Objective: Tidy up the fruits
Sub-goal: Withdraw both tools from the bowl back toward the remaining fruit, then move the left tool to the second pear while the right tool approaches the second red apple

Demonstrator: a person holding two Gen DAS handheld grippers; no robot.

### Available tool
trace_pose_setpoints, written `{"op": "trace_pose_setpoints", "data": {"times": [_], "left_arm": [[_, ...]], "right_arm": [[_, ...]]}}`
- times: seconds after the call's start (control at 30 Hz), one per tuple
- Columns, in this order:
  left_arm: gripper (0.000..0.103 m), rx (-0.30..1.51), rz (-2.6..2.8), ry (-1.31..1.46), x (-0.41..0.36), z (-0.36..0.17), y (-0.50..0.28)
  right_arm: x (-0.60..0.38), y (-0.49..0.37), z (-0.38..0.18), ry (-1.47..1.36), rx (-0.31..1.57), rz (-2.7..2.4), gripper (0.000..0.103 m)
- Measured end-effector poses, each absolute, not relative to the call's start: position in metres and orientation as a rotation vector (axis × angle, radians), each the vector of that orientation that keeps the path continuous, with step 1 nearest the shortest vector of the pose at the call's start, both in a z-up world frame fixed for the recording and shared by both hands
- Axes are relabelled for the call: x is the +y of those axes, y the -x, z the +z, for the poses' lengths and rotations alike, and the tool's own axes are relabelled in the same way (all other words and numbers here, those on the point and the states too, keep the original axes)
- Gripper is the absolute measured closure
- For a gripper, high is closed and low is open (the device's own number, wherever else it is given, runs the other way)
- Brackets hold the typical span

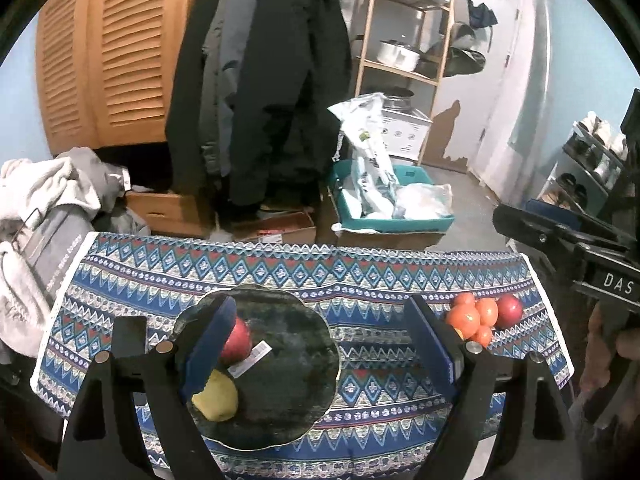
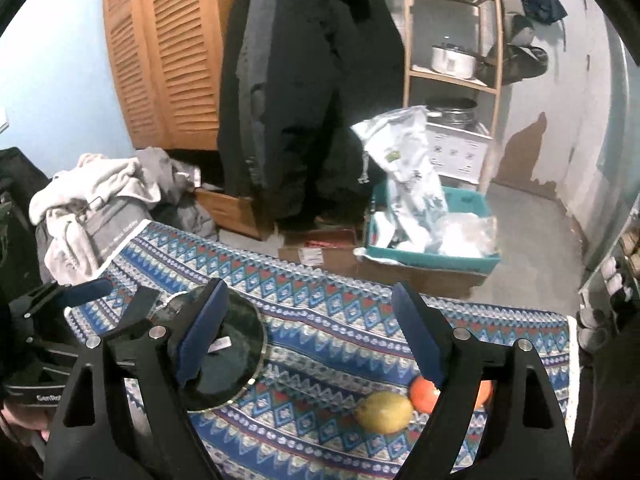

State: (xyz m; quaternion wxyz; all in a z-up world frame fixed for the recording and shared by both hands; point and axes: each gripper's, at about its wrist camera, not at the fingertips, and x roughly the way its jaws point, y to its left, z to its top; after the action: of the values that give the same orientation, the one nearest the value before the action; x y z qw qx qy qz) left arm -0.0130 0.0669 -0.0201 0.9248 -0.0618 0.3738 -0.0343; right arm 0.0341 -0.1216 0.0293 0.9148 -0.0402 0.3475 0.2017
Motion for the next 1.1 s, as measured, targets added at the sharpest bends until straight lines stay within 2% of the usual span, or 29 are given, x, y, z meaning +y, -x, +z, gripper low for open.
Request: {"op": "trace_pose_setpoints", "data": {"times": [0.5, 1.1], "left_arm": [[0.015, 0.814, -0.185, 0.096, 0.014, -0.031, -0.007], [0.015, 0.972, -0.307, 0.084, -0.061, -0.075, -0.04]], "right_arm": [[-0.181, -0.025, 0.022, 0.085, 0.72, 0.303, 0.016], [-0.303, -0.033, -0.03, -0.025, 0.844, 0.115, 0.016]]}}
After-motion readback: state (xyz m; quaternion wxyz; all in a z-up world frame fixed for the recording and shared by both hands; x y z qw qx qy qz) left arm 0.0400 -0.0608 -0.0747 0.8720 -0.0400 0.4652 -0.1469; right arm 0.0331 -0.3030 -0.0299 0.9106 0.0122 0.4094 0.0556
